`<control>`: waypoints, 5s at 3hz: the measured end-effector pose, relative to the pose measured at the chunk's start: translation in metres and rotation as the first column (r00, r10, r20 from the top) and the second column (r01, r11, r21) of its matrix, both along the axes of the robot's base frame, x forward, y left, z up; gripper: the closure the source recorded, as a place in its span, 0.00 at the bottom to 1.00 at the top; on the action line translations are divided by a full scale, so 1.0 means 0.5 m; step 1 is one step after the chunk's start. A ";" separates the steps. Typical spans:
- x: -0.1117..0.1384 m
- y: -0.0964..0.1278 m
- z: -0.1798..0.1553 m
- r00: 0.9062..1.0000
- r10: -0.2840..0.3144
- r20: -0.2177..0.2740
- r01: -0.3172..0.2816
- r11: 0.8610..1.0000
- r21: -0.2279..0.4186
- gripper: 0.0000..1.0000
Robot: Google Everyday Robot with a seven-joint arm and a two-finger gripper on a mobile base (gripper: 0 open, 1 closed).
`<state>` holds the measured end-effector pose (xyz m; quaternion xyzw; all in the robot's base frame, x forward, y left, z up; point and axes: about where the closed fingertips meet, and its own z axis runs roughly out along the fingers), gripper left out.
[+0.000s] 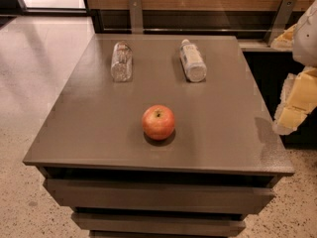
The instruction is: Place blue plastic bottle upright
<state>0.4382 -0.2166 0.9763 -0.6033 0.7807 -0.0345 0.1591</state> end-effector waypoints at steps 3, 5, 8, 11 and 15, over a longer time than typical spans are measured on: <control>0.096 0.044 -0.009 0.993 -0.119 -0.008 0.119 0.992 0.052 0.00; 0.165 0.083 -0.037 0.964 -0.263 -0.037 0.265 0.960 0.095 0.00; 0.279 0.111 -0.062 0.908 -0.405 -0.104 0.417 0.893 0.167 0.00; 0.374 0.188 -0.070 0.810 -0.571 -0.135 0.586 0.782 0.211 0.00; 0.536 0.251 -0.168 0.673 -0.693 -0.258 0.738 0.652 0.172 0.00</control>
Offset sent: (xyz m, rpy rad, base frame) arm 0.0392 0.0179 -0.0015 0.0301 0.0190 -0.1003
